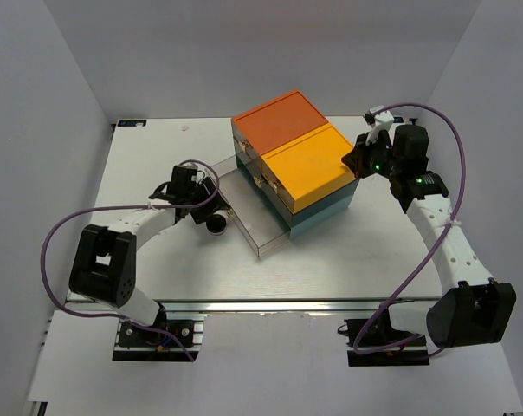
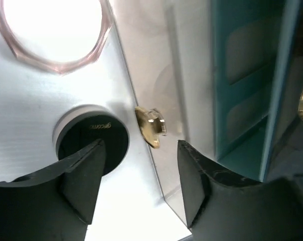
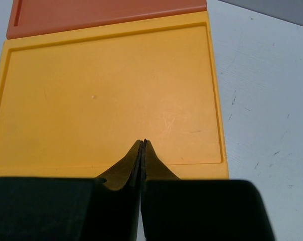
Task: Organize the makeup
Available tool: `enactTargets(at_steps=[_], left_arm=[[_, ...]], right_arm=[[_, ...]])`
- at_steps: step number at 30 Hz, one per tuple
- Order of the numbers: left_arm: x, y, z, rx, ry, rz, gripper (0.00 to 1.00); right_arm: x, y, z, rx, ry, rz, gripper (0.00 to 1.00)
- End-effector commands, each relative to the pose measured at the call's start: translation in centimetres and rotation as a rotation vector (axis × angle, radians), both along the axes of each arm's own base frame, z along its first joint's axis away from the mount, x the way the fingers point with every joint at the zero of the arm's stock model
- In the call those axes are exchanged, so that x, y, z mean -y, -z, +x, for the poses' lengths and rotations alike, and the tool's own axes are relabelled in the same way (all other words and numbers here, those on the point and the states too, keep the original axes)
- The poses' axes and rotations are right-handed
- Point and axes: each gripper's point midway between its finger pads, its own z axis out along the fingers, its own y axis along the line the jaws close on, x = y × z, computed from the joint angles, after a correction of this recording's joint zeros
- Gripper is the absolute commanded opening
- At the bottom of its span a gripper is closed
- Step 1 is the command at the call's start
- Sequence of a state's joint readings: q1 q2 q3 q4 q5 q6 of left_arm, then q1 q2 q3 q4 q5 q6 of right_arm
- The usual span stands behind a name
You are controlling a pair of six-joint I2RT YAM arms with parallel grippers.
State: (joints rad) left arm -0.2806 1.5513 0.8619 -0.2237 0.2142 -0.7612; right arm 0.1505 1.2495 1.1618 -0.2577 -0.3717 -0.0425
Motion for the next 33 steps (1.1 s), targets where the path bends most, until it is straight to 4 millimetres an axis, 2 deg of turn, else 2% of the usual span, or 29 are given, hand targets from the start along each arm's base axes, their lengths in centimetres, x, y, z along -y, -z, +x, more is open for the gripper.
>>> enactTargets(at_steps=[1, 4, 8, 9, 11, 14, 19, 22, 28, 33], left_arm=[[-0.8, -4.9, 1.5, 0.130, 0.022, 0.065, 0.70], [-2.7, -4.5, 0.0, 0.067, -0.016, 0.152, 0.72], [-4.5, -2.7, -3.0, -0.004, -0.030, 0.219, 0.68], [-4.5, -3.0, -3.5, 0.013, -0.009, 0.218, 0.68], [-4.8, -2.1, -4.7, 0.005, 0.030, 0.235, 0.68], [-4.2, -1.8, -5.6, 0.028, 0.115, 0.228, 0.71], [-4.5, 0.9, -5.8, -0.015, 0.180, 0.296, 0.78], [-4.2, 1.8, -5.1, -0.019, 0.212, 0.319, 0.80], [-2.9, 2.5, -3.8, -0.017, 0.310, 0.354, 0.83], [-2.9, 3.6, -2.6, -0.029, 0.322, 0.411, 0.87]], right_arm=[[0.0, -1.8, -0.1, 0.057, -0.007, 0.019, 0.00], [0.0, -1.7, -0.2, 0.058, -0.005, 0.017, 0.00], [0.1, -1.6, -0.1, 0.057, -0.003, 0.018, 0.00], [0.0, -1.6, -0.1, 0.056, -0.004, 0.019, 0.00], [0.0, -1.6, -0.1, 0.055, -0.005, 0.021, 0.00], [-0.1, -1.6, 0.0, 0.051, -0.009, 0.027, 0.00], [-0.4, -1.5, 0.1, 0.042, -0.016, 0.037, 0.00], [-0.3, -1.6, 0.2, 0.042, -0.011, 0.037, 0.00], [-0.1, -1.5, 0.1, 0.046, -0.005, 0.026, 0.00], [0.0, -1.5, 0.1, 0.046, -0.002, 0.026, 0.00]])
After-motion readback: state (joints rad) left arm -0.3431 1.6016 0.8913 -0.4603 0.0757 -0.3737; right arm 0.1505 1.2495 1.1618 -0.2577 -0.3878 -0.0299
